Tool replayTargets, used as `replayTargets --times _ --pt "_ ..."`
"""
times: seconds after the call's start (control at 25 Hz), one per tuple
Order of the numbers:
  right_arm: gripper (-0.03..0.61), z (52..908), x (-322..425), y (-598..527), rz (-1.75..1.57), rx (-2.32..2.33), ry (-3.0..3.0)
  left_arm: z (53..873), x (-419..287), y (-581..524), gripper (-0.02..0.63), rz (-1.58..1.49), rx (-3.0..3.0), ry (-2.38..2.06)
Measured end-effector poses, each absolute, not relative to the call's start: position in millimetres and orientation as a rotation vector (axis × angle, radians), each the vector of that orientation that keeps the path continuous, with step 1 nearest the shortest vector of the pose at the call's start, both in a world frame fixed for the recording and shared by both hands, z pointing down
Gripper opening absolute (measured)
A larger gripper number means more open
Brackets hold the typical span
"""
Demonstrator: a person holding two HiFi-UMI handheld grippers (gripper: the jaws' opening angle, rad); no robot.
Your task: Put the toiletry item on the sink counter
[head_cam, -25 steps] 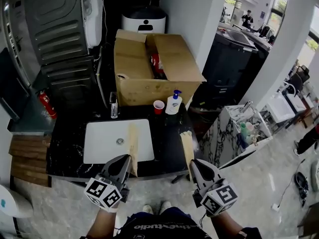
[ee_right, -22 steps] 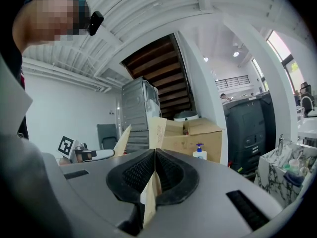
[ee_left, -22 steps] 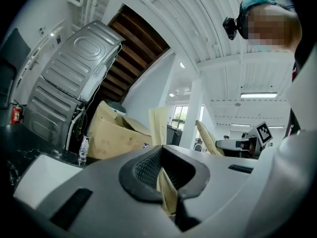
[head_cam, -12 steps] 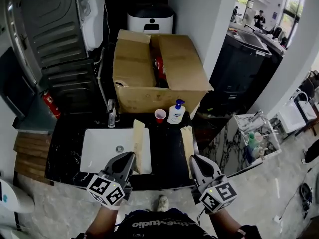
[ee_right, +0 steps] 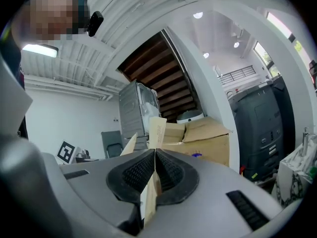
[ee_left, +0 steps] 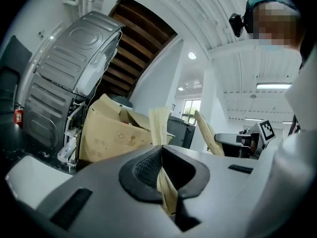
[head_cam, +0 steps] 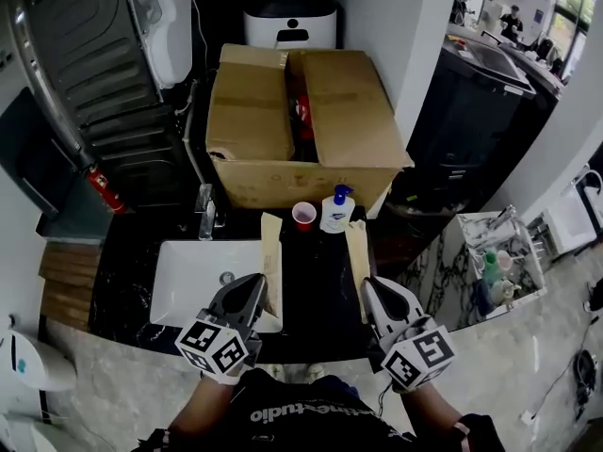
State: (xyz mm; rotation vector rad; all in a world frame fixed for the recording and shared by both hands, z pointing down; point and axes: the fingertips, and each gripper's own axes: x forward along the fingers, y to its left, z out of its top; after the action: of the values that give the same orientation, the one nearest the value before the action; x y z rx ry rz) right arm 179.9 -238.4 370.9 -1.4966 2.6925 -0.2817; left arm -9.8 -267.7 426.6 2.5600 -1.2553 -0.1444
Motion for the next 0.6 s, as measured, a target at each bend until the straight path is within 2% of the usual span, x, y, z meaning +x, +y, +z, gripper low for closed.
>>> replayTargets --times 0.24,0.6 --pt "0.041 373.6 176.2 -256.0 -0.295 -1.538 2.668 472.2 -10.1 -301.3 0.017 -0.029 2.423 -1.243" --pt "0.041 397.4 170.0 -266.7 -0.378 -1.586 2.664 610.3 19.0 -354.6 0.017 0.217 2.129 -1.157"
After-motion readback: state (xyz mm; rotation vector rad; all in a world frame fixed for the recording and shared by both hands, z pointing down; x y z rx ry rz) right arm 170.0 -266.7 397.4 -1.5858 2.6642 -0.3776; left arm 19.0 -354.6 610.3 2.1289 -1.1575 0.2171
